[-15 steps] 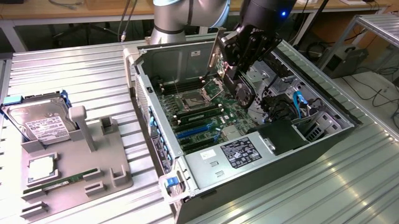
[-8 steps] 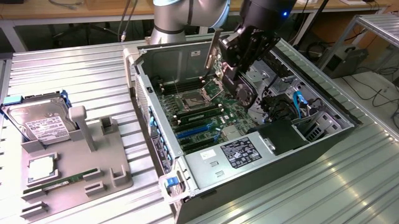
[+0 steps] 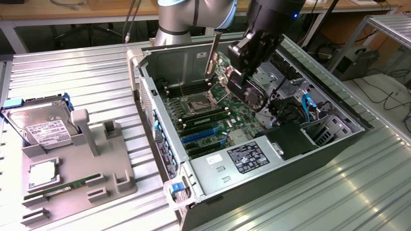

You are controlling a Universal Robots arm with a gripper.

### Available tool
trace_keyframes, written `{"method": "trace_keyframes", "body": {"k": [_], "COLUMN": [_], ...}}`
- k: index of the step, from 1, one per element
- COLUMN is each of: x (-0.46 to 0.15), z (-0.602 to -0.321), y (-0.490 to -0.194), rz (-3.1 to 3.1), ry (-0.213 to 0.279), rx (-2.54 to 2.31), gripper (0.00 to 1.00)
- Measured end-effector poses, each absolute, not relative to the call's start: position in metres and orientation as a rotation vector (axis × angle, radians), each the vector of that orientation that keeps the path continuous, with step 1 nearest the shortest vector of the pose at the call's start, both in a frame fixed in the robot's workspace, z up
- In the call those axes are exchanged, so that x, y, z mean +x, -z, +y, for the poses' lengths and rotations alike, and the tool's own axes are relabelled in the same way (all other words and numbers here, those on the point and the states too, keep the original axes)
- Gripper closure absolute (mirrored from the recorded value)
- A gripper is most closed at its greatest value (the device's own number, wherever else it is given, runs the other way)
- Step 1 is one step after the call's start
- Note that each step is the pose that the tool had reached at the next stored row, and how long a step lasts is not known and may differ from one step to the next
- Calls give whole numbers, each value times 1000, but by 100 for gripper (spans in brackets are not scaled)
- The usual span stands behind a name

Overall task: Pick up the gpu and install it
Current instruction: 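Insert the gpu into the slot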

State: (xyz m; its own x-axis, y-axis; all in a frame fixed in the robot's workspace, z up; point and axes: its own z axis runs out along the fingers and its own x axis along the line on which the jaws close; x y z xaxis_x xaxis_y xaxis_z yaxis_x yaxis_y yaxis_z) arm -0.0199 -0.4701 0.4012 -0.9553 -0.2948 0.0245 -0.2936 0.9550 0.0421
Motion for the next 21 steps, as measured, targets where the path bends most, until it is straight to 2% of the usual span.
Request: {"method": "trace_keyframes", "body": {"k": [21], "x": [-20], "z": [-470], "y": [-397], "rz": [-2866], "ry": [46], "rx": [1189], "gripper": [74]}}
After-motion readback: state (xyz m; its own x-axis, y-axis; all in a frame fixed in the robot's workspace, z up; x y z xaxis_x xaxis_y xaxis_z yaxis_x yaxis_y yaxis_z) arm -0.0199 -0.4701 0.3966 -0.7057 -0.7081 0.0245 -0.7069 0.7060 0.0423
